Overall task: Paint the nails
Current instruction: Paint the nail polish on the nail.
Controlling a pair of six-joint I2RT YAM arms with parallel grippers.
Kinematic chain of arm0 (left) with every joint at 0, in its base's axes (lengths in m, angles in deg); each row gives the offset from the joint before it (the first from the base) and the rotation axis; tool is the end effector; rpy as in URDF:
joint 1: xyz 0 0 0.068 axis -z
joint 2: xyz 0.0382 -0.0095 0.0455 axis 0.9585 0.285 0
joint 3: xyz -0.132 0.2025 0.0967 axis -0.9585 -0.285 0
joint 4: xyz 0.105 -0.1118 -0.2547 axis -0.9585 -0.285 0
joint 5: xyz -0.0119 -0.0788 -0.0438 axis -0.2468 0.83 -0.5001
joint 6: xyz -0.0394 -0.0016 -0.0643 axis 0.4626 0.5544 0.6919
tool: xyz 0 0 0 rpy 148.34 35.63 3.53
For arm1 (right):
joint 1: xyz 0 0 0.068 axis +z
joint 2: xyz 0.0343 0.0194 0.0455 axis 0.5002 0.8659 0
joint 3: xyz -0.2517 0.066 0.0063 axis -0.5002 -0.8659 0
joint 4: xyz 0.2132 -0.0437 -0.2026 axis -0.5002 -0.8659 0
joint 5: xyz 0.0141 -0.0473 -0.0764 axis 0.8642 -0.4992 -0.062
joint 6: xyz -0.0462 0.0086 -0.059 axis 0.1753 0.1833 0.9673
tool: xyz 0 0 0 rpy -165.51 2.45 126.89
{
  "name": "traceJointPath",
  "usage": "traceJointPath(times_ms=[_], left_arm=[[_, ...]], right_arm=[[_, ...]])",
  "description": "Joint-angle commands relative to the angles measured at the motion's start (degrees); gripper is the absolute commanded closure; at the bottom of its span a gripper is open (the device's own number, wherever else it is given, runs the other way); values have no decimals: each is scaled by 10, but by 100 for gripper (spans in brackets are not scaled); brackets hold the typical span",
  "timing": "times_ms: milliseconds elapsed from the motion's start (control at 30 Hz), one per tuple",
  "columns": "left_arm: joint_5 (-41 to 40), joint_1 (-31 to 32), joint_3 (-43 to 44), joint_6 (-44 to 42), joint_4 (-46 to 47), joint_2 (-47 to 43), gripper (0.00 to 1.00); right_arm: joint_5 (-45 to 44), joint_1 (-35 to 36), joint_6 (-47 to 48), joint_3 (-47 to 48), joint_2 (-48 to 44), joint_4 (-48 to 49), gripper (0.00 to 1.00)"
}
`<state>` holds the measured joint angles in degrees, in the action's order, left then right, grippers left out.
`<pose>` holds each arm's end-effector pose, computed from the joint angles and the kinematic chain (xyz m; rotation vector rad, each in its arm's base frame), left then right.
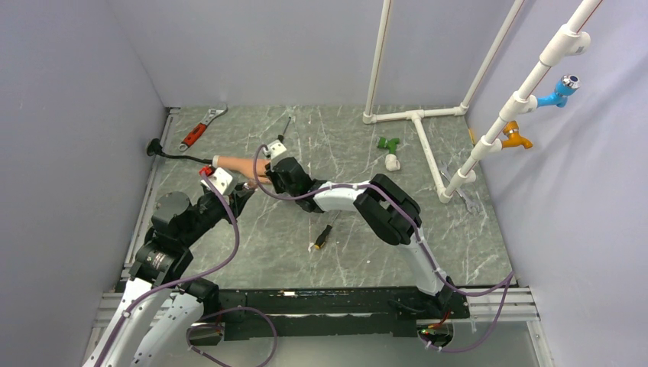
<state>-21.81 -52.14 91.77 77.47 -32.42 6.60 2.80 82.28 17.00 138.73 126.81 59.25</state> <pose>0.1809 -0.0883 0.3343 0.5796 1.6109 -0.4375 0.3437 0.4236 0.1031 -0.6416 1.8779 0.4812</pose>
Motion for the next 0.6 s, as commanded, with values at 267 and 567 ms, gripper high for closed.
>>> traceJointPath(times_ms=[267, 567], left_arm=[[-5, -1, 13, 0, 14, 7, 100], [-131, -5, 17, 9, -5, -29, 100]], right_arm=[[-11, 1, 10, -37, -81, 41, 100], [-11, -2, -7, -38, -109, 16, 100]])
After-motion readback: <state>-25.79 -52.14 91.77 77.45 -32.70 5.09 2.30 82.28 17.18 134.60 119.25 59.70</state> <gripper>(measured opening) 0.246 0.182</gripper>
